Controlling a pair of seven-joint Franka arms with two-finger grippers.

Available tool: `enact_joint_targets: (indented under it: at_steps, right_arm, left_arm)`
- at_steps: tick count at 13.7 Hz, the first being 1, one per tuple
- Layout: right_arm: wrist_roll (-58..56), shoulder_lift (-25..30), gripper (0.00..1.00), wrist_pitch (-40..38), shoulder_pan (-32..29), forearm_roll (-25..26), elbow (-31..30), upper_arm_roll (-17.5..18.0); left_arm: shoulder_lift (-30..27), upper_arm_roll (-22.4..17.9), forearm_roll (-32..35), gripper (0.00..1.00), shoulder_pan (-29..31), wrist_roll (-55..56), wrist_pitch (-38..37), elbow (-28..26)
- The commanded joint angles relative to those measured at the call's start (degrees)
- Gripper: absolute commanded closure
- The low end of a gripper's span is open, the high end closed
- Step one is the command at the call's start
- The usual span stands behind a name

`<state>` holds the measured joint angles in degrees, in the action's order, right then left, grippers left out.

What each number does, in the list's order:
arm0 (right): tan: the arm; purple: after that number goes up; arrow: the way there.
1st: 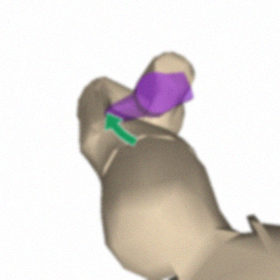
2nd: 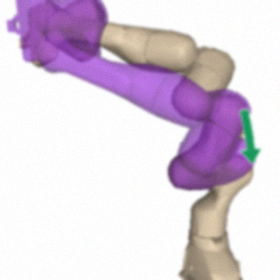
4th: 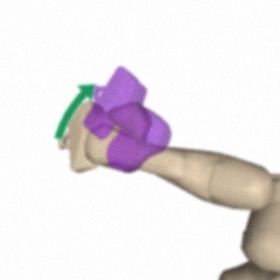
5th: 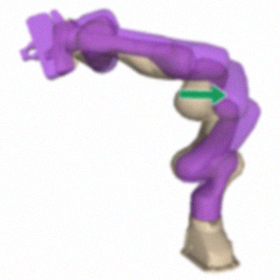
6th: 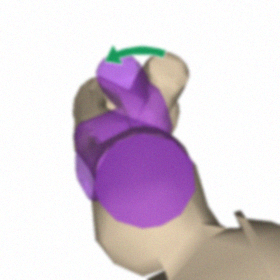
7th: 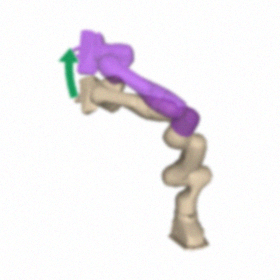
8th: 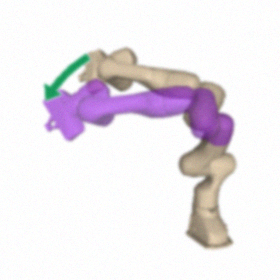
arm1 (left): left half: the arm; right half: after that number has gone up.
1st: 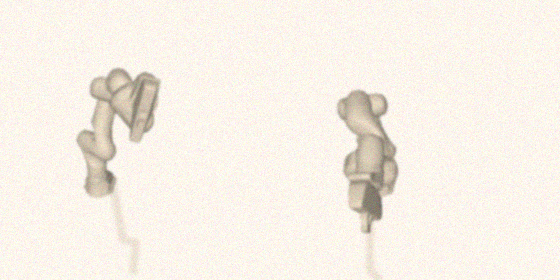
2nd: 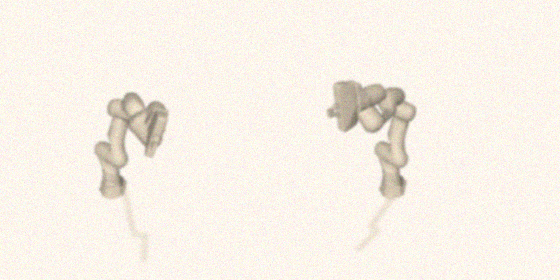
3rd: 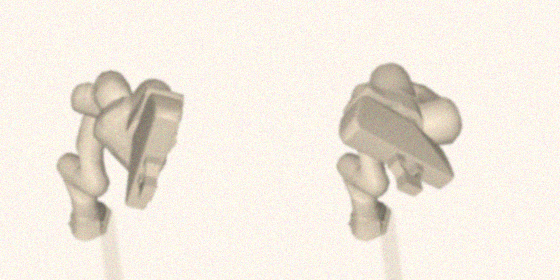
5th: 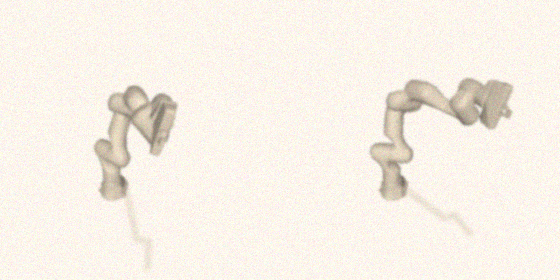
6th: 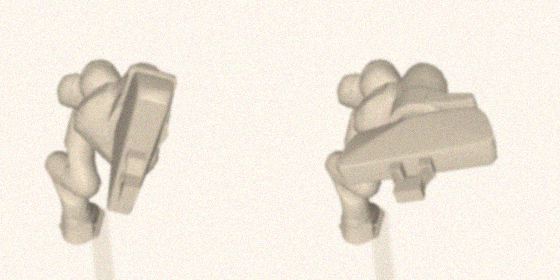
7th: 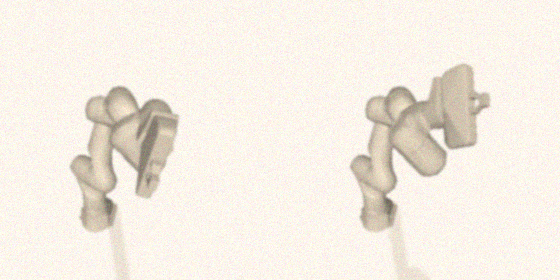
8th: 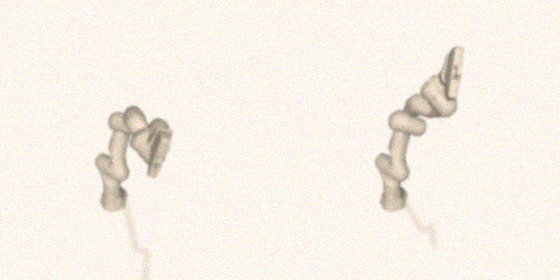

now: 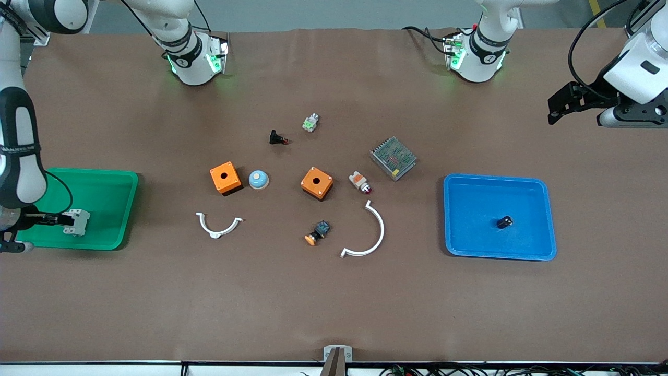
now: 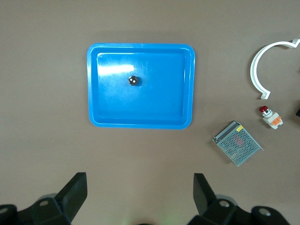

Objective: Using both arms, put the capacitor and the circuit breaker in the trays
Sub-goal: 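Lower the breaker into the green tray and open the right gripper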

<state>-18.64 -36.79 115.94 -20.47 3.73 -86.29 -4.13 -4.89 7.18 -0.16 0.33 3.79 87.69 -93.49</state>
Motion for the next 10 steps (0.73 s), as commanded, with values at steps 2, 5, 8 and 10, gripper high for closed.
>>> enact_joint_targets:
  at_steps: [2,5,8,10]
  right_arm:
    - [1.41,12.76,0.01,-13.07,3.14,0.75,-1.51,1.05]
    - [3.53,19.97,0.01,-21.34,6.31,0.31,-1.78,1.14]
    - [4.22,27.79,0.01,-23.30,9.12,-3.73,-6.51,1.14]
    - [11.66,32.11,0.01,-25.13,13.68,-3.73,-8.89,1.14]
  left_arm:
    - [-0.38,0.03,-1.24,0.00,0.63,-0.81,-0.94,0.42]
    - [-1.25,0.03,-1.24,0.00,0.72,-0.89,-0.94,0.16]
    - [-1.26,-0.06,-1.24,0.00,0.72,-0.72,-1.20,0.24]
    - [-1.26,-0.06,-1.24,0.00,0.81,-0.54,-1.12,0.24]
